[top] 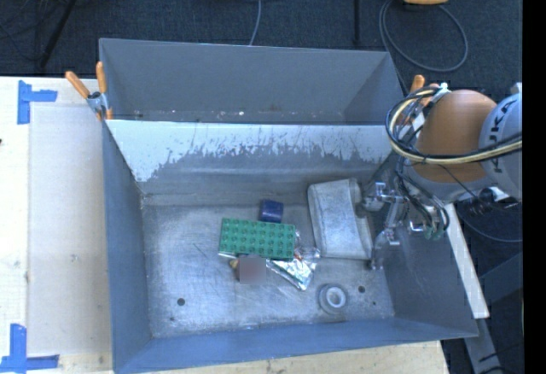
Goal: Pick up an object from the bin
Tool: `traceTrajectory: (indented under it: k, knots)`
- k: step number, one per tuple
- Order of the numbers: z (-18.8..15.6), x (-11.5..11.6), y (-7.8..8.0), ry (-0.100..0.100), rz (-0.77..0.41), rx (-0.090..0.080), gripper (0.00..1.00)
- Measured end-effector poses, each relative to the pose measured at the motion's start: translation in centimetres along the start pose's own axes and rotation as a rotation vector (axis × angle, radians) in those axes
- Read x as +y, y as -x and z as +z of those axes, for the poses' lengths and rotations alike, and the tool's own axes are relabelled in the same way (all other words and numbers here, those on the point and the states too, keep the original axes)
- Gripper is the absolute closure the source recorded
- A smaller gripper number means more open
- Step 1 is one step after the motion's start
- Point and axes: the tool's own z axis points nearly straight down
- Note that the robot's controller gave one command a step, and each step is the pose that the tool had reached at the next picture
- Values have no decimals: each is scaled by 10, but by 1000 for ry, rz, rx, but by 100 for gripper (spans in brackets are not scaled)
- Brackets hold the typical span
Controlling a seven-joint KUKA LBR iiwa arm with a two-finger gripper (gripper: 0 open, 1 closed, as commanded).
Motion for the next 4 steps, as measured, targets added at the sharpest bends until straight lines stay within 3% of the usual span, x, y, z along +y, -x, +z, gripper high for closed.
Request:
traceTrajectory:
  k: [1,2,3,4]
  knots:
    - [-45,-4,20,-7,-30,14,0]
    - [-5,-2,18,-1,-99,13,0]
    - [-80,81,-60,-7,-205,-28,0]
    - [-36,108,-49,-13,-92,-46,0]
